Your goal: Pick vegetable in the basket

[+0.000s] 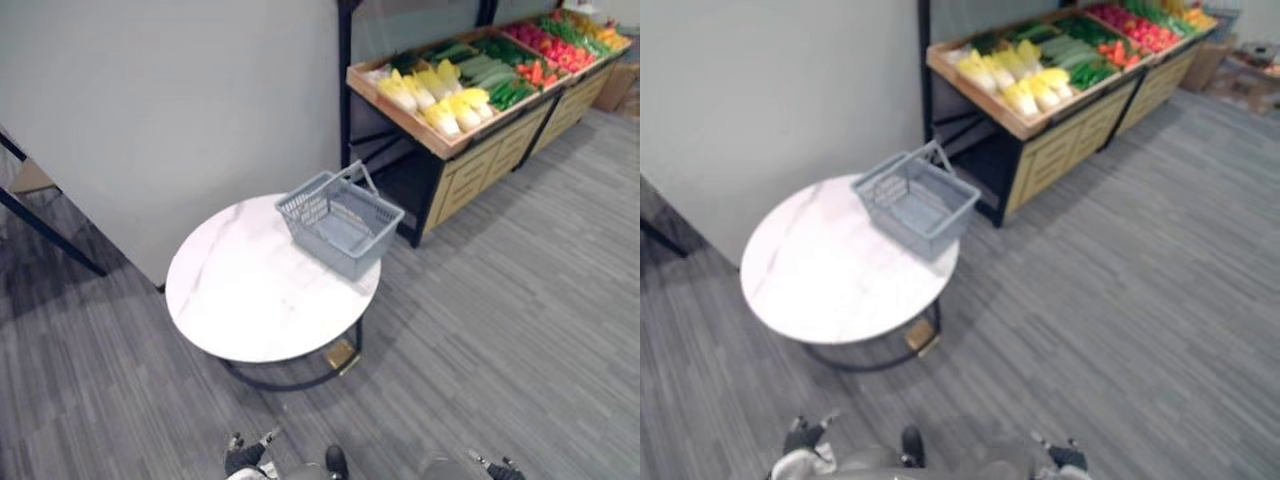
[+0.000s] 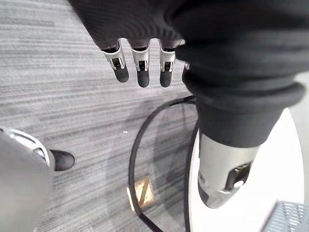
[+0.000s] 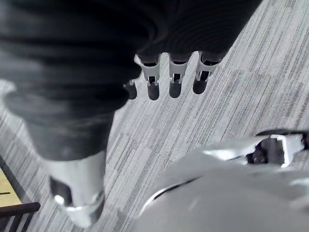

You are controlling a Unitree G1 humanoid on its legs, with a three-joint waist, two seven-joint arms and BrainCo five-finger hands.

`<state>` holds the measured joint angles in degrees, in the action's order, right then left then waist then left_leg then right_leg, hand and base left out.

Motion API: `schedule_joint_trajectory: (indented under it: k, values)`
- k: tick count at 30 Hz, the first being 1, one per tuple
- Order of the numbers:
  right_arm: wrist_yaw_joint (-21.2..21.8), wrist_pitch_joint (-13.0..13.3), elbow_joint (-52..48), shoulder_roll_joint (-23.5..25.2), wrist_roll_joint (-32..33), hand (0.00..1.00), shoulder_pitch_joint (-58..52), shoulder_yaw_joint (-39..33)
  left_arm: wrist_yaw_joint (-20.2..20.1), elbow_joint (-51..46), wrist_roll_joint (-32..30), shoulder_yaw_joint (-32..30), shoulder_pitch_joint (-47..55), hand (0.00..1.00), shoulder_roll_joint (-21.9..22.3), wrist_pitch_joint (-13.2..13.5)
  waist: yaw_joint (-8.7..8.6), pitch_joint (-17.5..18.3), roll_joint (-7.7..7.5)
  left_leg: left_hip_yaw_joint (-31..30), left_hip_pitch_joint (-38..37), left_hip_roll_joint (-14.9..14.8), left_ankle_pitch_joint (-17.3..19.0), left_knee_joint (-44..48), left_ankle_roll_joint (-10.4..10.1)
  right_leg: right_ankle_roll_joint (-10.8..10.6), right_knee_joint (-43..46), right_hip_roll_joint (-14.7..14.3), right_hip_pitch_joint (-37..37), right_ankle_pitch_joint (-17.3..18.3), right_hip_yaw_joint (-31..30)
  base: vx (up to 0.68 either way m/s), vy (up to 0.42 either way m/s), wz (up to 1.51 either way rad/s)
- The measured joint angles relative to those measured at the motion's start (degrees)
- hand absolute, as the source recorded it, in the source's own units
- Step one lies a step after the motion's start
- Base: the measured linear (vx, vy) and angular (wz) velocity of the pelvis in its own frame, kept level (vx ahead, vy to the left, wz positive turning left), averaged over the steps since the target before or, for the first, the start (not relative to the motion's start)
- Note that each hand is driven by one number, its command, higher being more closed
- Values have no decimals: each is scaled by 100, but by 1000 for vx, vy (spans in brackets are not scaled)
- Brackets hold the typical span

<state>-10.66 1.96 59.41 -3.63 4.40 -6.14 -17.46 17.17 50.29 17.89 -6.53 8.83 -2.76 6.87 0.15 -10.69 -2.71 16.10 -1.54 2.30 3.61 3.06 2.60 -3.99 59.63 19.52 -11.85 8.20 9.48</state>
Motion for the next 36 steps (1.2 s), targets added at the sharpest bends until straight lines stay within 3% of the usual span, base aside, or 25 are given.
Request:
schedule_joint_trajectory:
  k: [1,3,6,8,10,11,12,13,14,15,16,17,19,21,23,26,28,29,31,33,36]
  values:
    - [1,-1,4,0,1,0,-71,-7,0,2,2,-5,8,0,8,0,-31,-2,6,-104,-106,-1,70,1,-4,0,-521,-83,-71,272,218,188,-51,42]
    - [2,-11,19,23,1,0,-148,-22,1,0,3,-53,-35,0,55,3,-27,-27,37,-161,-250,-53,163,15,8,7,-1665,-236,-153,331,300,215,-128,33]
    - [-6,-13,-5,62,4,0,-156,-84,11,5,4,-197,-24,0,202,1,-20,-41,179,-283,-292,-365,364,146,-155,-193,-3551,-541,-198,118,204,243,-184,25]
    - [-24,-14,-26,122,4,0,-185,-99,34,4,3,-474,-28,0,255,1,4,-41,113,-415,-356,-571,575,255,-448,-242,-4734,-602,-193,-369,10,310,-262,22]
    - [-23,-14,-60,210,5,0,-272,-56,56,1,3,-591,-31,0,216,9,11,35,-37,-546,-372,-614,783,388,-702,-275,-5045,-530,-177,-502,-157,362,-339,31]
    - [-13,-16,-62,208,5,0,-291,-28,60,13,4,-611,-90,0,244,2,5,62,-46,-656,-403,-731,894,436,-855,-238,-4857,-556,-189,-1034,-117,425,-420,49]
    - [-14,-14,-70,211,6,0,-290,-24,60,14,4,-608,-120,0,262,1,-11,37,48,-737,-454,-802,908,393,-887,-232,-4635,-592,-215,-1065,-45,446,-431,53]
    - [-12,-15,-70,76,8,0,-292,-31,62,2,5,-585,-156,0,438,6,9,32,250,-764,-579,-991,856,237,-921,-105,-4169,-726,-328,-683,91,461,-405,42]
    - [-10,-14,-60,-41,6,0,-226,-29,65,7,7,-530,-173,0,550,12,14,77,416,-772,-621,-1112,642,215,-1097,-9,-3818,-780,-407,-430,198,544,-469,36]
    - [-10,-14,-58,-68,3,0,-166,-35,60,13,8,-492,-181,0,559,8,-6,103,479,-782,-614,-1145,542,281,-1121,31,-3713,-777,-400,-301,271,443,-378,36]
    - [-3,-4,-57,-113,-1,0,-124,-43,58,6,13,-467,-184,0,581,11,-36,82,444,-847,-484,-1193,463,586,-1098,81,-3641,-766,-341,-179,370,415,-368,55]
    - [11,-4,-37,-206,-1,0,-63,-47,58,-10,53,-451,-251,0,578,19,-62,60,536,-1006,55,-1309,303,1740,-1172,160,-3648,-741,-82,-52,581,316,-276,59]
    - [15,-2,-41,-282,-3,0,15,-32,59,-65,228,-421,-292,0,539,21,-98,-77,477,-1172,740,-1364,-86,3253,-1363,262,-3800,-656,327,11,760,360,-272,43]
    - [0,2,-105,-392,-2,0,61,-2,46,-84,228,-362,-283,0,504,38,-110,-99,490,-861,1073,-1370,-82,4122,-1305,252,-4069,-589,780,49,823,251,-124,9]
    - [-7,2,-255,-412,0,0,61,-7,42,-122,228,-332,-282,0,520,53,-117,-116,521,-442,1268,-1426,-60,4226,-1238,254,-4305,-569,1100,110,895,163,-7,3]
    - [-5,-5,-283,-381,2,0,101,3,47,-164,231,-346,-273,0,525,75,-116,-127,542,97,1428,-1505,-57,3257,-908,160,-4415,-564,1211,201,900,94,90,-1]
    - [-5,-16,-276,-391,1,0,97,4,60,-156,241,-376,-218,0,569,71,-101,-128,644,268,1098,-1375,-806,1670,-600,-70,-4371,-653,1168,253,808,136,196,-9]
    - [-6,-35,-269,-353,0,0,100,18,63,-154,241,-420,-225,0,558,68,-116,-97,658,240,954,-1282,-778,1380,-608,-105,-4384,-646,1158,274,758,166,177,0]
    - [5,-35,-276,-195,-6,0,155,123,70,-163,241,-473,-254,0,495,66,-143,-147,502,219,724,-1021,-775,595,-610,-259,-4631,-580,1109,139,734,166,184,8]
    - [1,-39,-271,-164,-8,0,149,164,70,-126,240,-430,-243,0,477,34,-136,-144,497,216,508,-903,-776,59,-609,-382,-4702,-569,1109,64,733,111,167,4]
    - [-3,-33,-275,-178,-10,0,185,211,77,-45,239,-263,-217,0,366,8,-132,-137,490,225,267,-828,-800,-397,-583,-405,-4723,-581,1108,51,687,48,90,-9]
